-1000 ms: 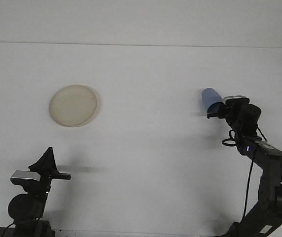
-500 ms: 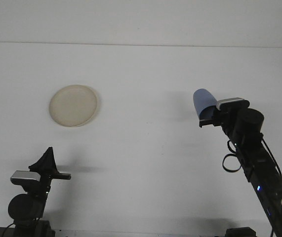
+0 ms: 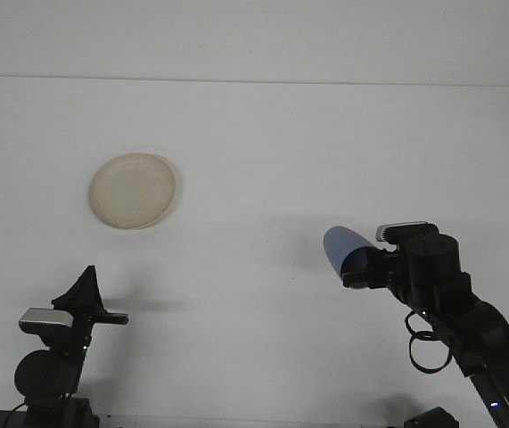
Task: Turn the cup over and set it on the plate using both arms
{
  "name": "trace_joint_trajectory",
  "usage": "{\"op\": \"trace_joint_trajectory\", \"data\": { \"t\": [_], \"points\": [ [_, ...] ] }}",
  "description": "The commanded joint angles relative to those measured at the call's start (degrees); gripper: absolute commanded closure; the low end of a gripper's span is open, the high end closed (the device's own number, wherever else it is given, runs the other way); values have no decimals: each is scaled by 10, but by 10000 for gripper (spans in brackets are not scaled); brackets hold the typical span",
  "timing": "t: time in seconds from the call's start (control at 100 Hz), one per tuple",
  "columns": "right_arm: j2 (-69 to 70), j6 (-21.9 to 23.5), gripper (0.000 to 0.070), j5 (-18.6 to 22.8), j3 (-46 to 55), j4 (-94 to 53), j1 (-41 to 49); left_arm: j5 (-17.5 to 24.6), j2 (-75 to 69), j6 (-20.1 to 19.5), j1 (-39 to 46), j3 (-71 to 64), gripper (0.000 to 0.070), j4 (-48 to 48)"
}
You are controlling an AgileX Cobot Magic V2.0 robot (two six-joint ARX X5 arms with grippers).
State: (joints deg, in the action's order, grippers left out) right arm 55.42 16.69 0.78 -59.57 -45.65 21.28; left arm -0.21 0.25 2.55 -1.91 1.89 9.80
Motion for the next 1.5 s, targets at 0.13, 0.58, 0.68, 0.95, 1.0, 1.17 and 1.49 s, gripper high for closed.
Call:
{"op": "trace_joint_trajectory", "data": {
  "t": [0.13,0.58,0.68,0.95,1.0,1.17,1.49],
  "points": [
    [60,44,700,-8,-103,-145,30,-3,-1,5,0,-10,689,6],
    [290,25,700,9,-247,-273,119,-3,-1,5,0,-10,689,6],
    [330,18,700,23,-248,-272,139,-3,-1,5,0,-10,689,6],
    [409,15,699,44,-248,-264,177,-3,-1,5,0,-10,689,6],
    [418,15,700,45,-248,-261,181,-3,-1,5,0,-10,689,6],
    [437,12,699,52,-248,-252,183,-3,-1,5,0,-10,689,6],
    [442,10,661,52,-248,-241,185,-3,-1,5,0,-10,689,6]
  ]
}}
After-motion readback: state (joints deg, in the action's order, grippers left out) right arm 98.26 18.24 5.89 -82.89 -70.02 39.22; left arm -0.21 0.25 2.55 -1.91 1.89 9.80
